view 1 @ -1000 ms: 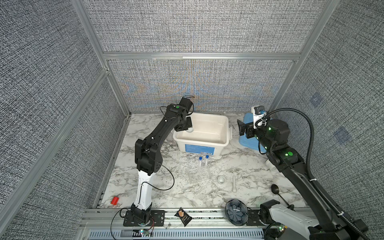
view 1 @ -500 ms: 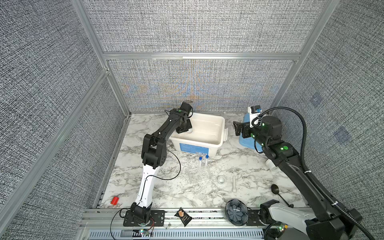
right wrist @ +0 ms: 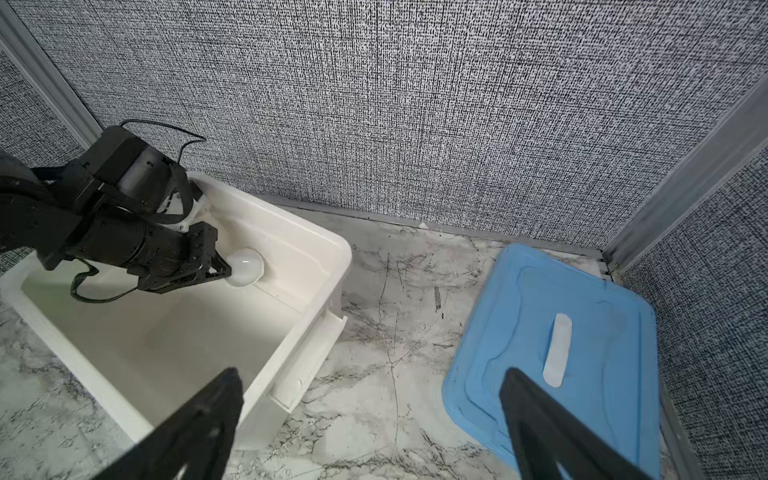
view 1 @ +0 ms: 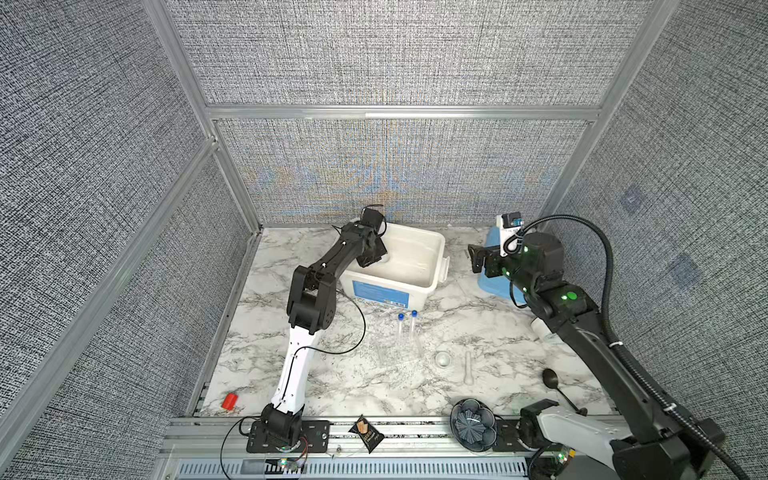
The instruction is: Organize the chemistry lab equipment
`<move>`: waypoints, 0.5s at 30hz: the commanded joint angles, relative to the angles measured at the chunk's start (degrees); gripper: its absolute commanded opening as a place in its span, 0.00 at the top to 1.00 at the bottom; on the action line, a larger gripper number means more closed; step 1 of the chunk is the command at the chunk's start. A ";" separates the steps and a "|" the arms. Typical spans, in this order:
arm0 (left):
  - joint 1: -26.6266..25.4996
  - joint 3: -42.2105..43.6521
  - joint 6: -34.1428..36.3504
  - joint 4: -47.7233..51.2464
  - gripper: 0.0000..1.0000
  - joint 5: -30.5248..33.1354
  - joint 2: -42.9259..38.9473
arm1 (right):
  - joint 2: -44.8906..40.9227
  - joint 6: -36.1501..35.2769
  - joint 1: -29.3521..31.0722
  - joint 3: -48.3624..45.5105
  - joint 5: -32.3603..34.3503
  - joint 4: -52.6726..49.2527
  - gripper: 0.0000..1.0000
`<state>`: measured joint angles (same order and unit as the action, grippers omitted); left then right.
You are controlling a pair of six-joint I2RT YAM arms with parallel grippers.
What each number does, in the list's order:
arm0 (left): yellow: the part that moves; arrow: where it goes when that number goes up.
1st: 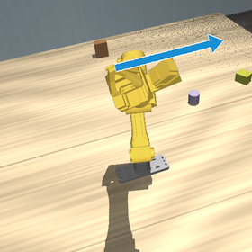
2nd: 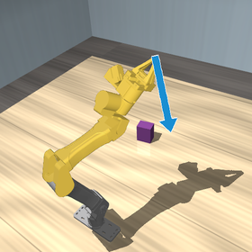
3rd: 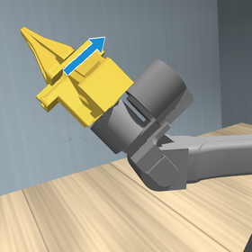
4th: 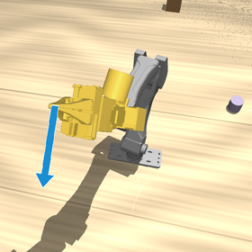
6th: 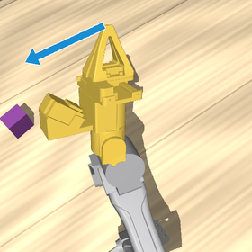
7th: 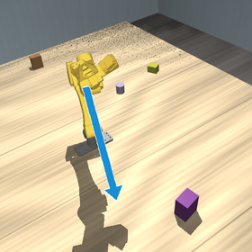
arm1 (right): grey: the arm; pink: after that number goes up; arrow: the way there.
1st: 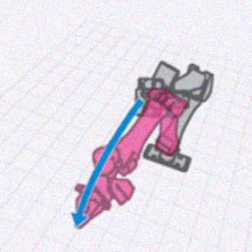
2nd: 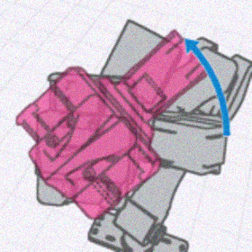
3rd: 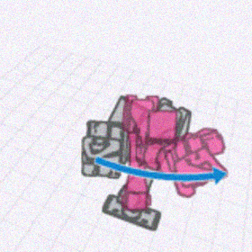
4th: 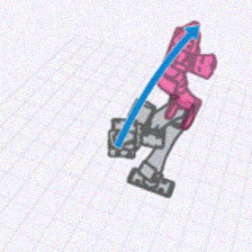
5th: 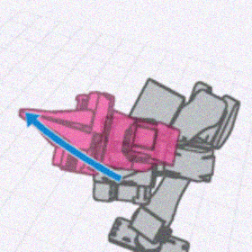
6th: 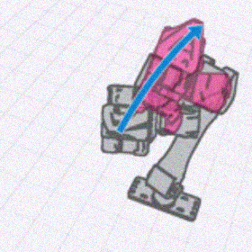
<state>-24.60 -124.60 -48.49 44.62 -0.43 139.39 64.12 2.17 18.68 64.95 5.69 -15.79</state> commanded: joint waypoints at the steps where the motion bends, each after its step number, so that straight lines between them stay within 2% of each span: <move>1: 0.14 0.04 -4.38 -2.60 1.00 1.41 1.13 | -0.20 -0.33 0.02 0.44 0.53 -1.80 0.01; 6: 0.13 0.83 -8.48 -3.72 0.99 2.80 2.20 | -0.84 -1.69 -0.04 0.03 0.41 -3.18 0.01; 10: 0.12 0.42 -8.57 -4.10 0.85 1.68 3.09 | -0.72 -1.92 -0.04 -0.17 0.52 -3.57 0.01; 15: 0.16 0.50 -7.52 -3.26 0.71 -0.22 2.91 | 0.68 -0.29 -0.34 1.70 4.77 -5.97 0.01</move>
<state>-24.60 -123.94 -55.83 41.47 0.21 142.30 64.31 0.97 18.61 65.47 7.55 -20.23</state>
